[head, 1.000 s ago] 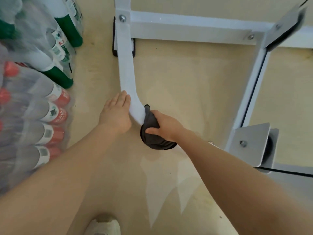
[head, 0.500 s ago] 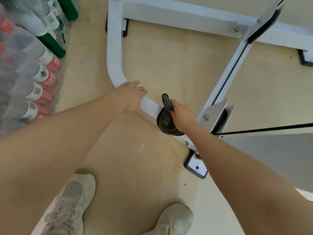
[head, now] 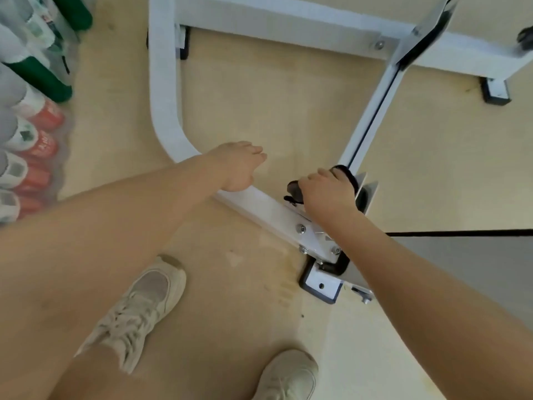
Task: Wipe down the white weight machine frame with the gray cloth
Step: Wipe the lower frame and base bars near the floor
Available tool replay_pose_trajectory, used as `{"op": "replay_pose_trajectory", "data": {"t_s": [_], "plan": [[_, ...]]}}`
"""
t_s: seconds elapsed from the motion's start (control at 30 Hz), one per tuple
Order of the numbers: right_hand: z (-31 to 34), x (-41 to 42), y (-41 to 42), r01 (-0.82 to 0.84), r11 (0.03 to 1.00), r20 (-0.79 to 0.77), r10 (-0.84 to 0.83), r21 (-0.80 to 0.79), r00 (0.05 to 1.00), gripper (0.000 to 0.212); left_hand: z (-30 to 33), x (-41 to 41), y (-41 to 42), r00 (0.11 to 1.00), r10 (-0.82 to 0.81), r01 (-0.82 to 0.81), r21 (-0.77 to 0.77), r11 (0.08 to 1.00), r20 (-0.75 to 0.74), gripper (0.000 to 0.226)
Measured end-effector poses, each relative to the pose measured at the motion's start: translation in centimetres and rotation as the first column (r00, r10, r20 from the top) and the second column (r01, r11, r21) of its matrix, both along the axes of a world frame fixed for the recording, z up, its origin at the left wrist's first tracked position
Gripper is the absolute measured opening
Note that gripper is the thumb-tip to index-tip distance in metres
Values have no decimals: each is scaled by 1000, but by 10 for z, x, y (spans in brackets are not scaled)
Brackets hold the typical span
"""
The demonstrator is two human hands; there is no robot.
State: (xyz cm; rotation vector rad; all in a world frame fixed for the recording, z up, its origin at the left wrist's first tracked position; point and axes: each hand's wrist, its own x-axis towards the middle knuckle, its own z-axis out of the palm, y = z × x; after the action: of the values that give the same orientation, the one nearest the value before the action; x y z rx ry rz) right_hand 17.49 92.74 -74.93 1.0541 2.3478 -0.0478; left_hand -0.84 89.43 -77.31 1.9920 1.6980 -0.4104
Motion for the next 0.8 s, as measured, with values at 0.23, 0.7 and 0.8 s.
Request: {"op": "replay_pose_trajectory", "data": {"t_s": [0.23, 0.7, 0.8], "plan": [[-3, 2, -15, 14, 1000, 310, -17, 11, 951, 25, -18, 5, 16, 981, -186, 188, -27, 982, 61, 60], [1, -3, -22, 219, 966, 297, -252, 138, 921, 29, 6, -12, 26, 926, -255, 254, 41, 966, 277, 61], [5, 7, -64, 190, 970, 206, -220, 153, 954, 31, 8, -10, 25, 919, -272, 282, 5, 959, 284, 62]]}}
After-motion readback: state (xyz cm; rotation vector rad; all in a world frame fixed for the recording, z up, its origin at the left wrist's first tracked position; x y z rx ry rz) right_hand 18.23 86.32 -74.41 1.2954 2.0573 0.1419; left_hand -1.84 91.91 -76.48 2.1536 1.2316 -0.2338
